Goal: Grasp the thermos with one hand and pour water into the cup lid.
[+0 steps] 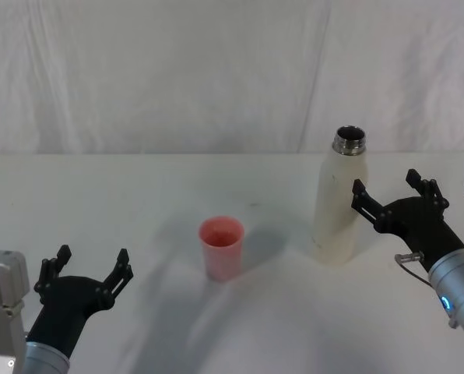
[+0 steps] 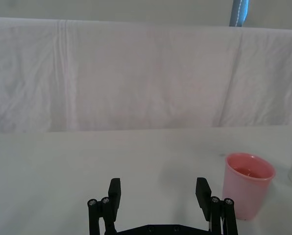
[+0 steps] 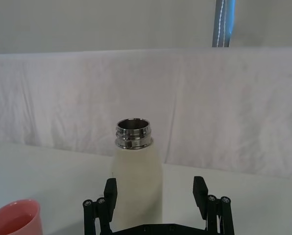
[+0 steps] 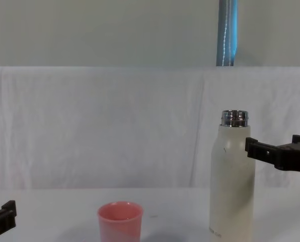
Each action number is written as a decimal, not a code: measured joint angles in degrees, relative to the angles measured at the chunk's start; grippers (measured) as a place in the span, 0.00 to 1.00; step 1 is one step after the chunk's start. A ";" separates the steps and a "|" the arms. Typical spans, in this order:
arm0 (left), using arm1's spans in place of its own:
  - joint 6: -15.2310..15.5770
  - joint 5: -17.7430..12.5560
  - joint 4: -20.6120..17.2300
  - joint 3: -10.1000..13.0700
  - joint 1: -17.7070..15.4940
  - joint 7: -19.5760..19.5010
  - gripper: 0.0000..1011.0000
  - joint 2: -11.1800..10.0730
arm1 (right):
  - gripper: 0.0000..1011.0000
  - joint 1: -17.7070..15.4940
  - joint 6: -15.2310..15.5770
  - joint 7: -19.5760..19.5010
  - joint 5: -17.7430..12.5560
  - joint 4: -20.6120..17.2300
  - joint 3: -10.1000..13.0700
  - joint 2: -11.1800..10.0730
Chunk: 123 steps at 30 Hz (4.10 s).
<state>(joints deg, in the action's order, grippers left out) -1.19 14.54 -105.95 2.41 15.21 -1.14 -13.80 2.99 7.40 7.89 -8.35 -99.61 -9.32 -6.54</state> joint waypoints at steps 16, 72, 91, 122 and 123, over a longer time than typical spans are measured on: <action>0.00 0.00 0.00 0.00 0.00 0.00 0.99 0.00 | 0.99 1.07 5.06 1.84 -0.81 -0.42 -1.35 -2.08; 0.00 0.00 0.00 0.00 0.00 0.00 0.99 0.00 | 0.99 8.39 4.18 1.88 0.59 10.26 -4.33 -1.07; 0.00 0.00 0.00 0.00 0.00 0.00 0.99 0.00 | 0.99 10.04 3.88 1.15 0.38 13.30 -4.31 0.92; 0.00 0.00 0.00 0.00 0.00 0.00 0.99 0.00 | 0.99 12.39 2.06 -1.33 0.41 18.21 -3.41 4.48; 0.00 0.00 0.00 0.00 0.00 0.00 0.99 0.00 | 0.99 12.39 2.07 -1.33 0.41 18.21 -3.42 4.47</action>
<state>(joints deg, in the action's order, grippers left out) -1.19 14.54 -105.95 2.42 15.21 -1.14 -13.81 15.38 9.47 6.56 -7.94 -81.41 -12.73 -2.06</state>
